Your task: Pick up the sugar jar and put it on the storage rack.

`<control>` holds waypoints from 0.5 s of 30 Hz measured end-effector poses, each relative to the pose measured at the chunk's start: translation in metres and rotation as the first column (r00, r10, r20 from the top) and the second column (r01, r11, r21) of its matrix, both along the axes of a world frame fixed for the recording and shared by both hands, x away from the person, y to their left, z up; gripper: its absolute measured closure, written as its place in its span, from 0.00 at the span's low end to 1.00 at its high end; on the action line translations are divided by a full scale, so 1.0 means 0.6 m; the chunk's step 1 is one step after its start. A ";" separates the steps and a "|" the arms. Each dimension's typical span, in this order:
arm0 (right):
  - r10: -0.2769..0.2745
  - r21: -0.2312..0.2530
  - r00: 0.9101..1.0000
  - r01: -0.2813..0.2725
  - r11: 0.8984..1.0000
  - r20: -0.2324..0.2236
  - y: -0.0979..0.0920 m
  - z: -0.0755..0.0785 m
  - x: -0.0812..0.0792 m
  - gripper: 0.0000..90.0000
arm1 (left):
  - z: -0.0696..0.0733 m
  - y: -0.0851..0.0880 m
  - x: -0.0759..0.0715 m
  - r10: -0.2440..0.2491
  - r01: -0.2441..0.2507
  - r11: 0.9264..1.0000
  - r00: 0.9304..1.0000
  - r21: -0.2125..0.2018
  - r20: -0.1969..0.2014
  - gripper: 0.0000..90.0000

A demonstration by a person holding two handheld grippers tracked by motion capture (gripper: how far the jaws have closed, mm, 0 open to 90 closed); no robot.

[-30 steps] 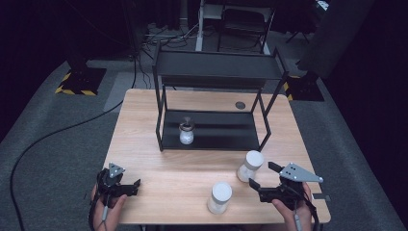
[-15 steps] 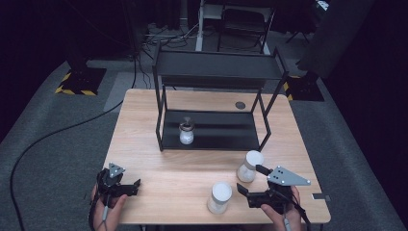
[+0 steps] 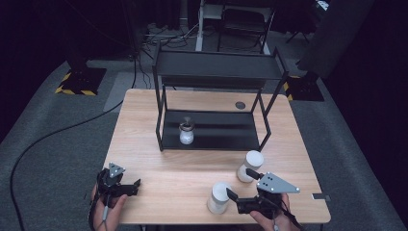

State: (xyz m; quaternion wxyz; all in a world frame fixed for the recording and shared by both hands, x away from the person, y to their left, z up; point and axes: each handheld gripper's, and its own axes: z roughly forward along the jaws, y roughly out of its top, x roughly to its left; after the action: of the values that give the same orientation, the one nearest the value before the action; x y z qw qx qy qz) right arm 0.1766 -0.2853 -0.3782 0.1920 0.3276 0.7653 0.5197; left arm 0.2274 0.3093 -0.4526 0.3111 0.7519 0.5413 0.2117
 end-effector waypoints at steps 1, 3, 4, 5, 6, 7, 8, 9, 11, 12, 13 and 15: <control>-0.001 0.001 1.000 0.001 1.000 0.001 0.003 -0.002 -0.002 0.07 | 0.000 0.000 0.000 0.000 0.000 1.000 1.000 0.000 0.000 0.00; 0.010 0.005 1.000 -0.010 1.000 0.001 0.007 -0.006 -0.003 0.07 | 0.000 0.000 0.000 0.000 0.000 1.000 1.000 0.000 0.000 0.00; 0.017 0.007 1.000 -0.017 1.000 -0.002 0.008 -0.008 -0.003 0.07 | 0.000 0.000 0.000 0.000 0.000 1.000 1.000 0.000 0.000 0.00; 0.024 0.011 1.000 -0.024 1.000 -0.006 0.009 -0.009 -0.002 0.07 | 0.000 0.000 0.000 0.000 0.000 1.000 1.000 0.000 0.000 0.00; 0.033 0.014 0.999 -0.033 0.999 -0.010 0.011 -0.010 -0.001 0.07 | 0.000 0.000 0.000 0.000 0.000 1.000 1.000 0.000 0.000 0.00; 0.041 0.017 0.999 -0.040 0.999 -0.017 0.012 -0.012 0.000 0.07 | 0.000 0.000 0.000 0.000 0.000 1.000 1.000 0.000 0.000 0.00; 0.050 0.019 0.998 -0.049 0.999 -0.025 0.014 -0.013 0.002 0.07 | 0.000 0.000 0.000 0.000 0.000 1.000 1.000 0.000 0.000 0.00; 0.056 0.019 0.998 -0.055 0.998 -0.028 0.015 -0.015 0.003 0.07 | 0.000 0.000 0.000 -0.001 0.001 1.000 1.000 0.000 0.000 0.00; 0.063 0.013 0.997 -0.063 0.998 -0.033 0.020 -0.016 0.003 0.07 | 0.000 0.000 0.000 0.000 0.000 1.000 1.000 0.000 0.000 0.00; 0.066 0.010 0.997 -0.066 0.998 -0.034 0.021 -0.017 0.004 0.07 | 0.000 0.000 0.000 0.000 0.000 1.000 1.000 0.000 0.000 0.00; 0.069 0.007 0.997 -0.069 0.998 -0.038 0.023 -0.018 0.004 0.07 | 0.000 0.000 0.000 -0.001 0.001 1.000 1.000 0.000 0.000 0.00; 0.077 0.001 0.996 -0.077 0.997 -0.044 0.027 -0.020 0.004 0.07 | 0.000 0.000 0.000 -0.001 0.001 1.000 1.000 0.000 0.000 0.00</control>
State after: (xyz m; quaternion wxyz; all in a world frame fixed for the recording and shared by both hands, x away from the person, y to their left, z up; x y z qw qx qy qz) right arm 0.1791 -0.2693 -0.3901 0.1552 0.3092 0.7814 0.5193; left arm 0.2274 0.3093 -0.4526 0.3111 0.7521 0.5411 0.2118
